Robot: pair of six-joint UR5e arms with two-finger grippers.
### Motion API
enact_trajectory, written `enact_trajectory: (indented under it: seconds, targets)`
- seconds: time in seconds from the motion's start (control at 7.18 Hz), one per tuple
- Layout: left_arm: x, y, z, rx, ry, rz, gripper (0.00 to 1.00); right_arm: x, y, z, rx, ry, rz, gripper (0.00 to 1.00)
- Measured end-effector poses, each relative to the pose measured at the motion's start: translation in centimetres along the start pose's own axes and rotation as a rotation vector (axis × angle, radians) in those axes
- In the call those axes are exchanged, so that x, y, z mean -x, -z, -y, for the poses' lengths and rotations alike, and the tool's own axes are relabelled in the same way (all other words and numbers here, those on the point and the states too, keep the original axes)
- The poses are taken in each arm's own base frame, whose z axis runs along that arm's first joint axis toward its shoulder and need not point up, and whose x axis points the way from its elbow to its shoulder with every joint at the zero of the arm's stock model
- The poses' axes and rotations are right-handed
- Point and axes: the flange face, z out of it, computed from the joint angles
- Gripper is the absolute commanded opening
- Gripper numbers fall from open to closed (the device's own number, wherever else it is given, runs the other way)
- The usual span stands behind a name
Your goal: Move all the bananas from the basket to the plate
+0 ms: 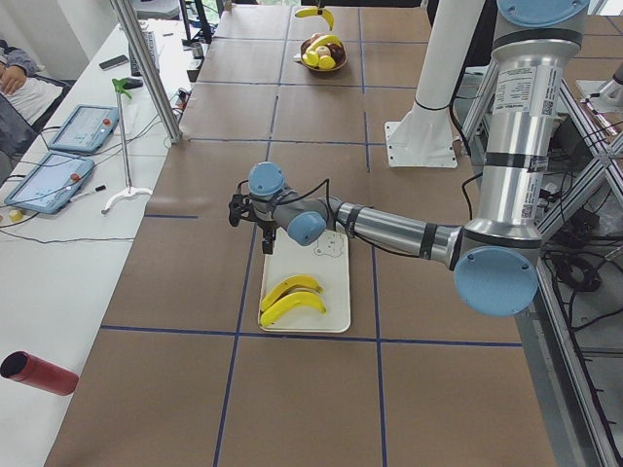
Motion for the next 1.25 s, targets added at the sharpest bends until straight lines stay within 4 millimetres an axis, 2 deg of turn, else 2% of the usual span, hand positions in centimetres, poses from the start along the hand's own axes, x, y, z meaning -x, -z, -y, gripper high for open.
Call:
enact_trajectory:
  seconds: [0.28, 0.56, 0.7, 0.84, 0.98, 1.25]
  targets:
    - [-1.0, 0.3, 0.4, -0.008, -0.015, -0.016, 1.0, 3.4, 2.1, 2.5, -0.006, 0.011, 0.132, 0.02]
    - [-3.8, 1.0, 1.8, -0.031, -0.03, -0.046, 1.0, 6.7, 3.3, 5.9, -0.013, -0.03, 0.243, 0.02]
    - [-5.8, 1.1, 2.4, -0.039, -0.001, -0.068, 1.0, 9.5, 3.8, 7.8, -0.008, -0.053, 0.284, 0.02]
    - [-9.5, 0.6, 2.9, -0.033, 0.034, -0.104, 1.0, 13.0, 4.1, 9.5, 0.001, -0.073, 0.316, 0.03]
    - [-14.5, -0.2, 3.3, -0.016, 0.075, -0.147, 1.0, 17.2, 4.4, 11.0, 0.009, -0.089, 0.347, 0.03]
    - [-22.6, -0.1, 3.8, 0.004, 0.149, -0.222, 1.0, 25.9, 4.7, 13.3, 0.01, -0.126, 0.399, 0.03]
